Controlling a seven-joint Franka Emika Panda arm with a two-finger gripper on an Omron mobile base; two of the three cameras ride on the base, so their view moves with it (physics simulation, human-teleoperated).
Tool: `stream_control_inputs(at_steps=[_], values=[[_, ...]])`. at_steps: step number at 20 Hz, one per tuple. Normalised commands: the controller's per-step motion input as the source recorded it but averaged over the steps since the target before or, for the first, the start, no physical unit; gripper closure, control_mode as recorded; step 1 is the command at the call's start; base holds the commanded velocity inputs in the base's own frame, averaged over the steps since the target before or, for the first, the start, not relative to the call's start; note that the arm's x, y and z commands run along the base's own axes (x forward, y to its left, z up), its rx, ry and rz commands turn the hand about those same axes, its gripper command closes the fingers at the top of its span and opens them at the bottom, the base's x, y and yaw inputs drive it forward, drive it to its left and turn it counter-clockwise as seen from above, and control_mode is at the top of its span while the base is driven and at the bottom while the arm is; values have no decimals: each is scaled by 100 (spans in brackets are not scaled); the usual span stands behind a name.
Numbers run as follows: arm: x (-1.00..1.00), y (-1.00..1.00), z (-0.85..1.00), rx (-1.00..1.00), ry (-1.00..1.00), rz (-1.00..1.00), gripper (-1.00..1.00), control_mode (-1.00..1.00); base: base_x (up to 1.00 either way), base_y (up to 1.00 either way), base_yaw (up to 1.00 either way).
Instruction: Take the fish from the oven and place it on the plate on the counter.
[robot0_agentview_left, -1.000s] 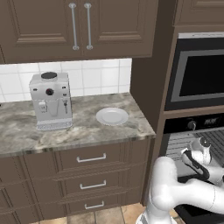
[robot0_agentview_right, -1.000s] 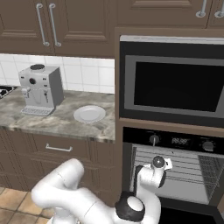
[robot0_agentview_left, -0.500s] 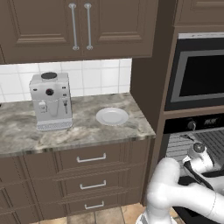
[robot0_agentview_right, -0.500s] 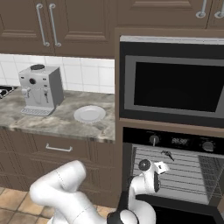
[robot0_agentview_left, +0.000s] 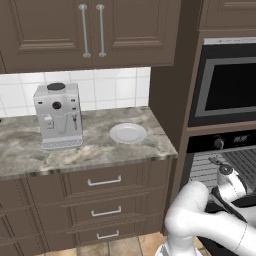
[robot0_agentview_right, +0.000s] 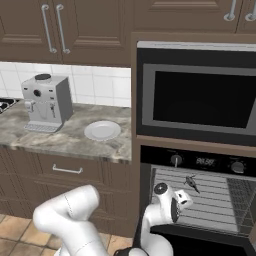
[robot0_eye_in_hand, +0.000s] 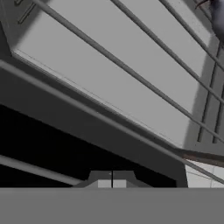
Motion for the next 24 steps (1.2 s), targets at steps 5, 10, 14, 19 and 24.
stream_control_inputs(at_steps=[5,10,14,19,24], values=[[-100,-28,-100,-6,28,2,100,-100,0,0,0],[-100,-35,-100,-1,30,2,100,-100,0,0,0],[-100,-39,-100,0,25,1,100,-100,0,0,0],[-100,-59,-100,1,20,0,100,-100,0,0,0],[-100,-68,-100,5,20,0,100,-100,0,0,0]])
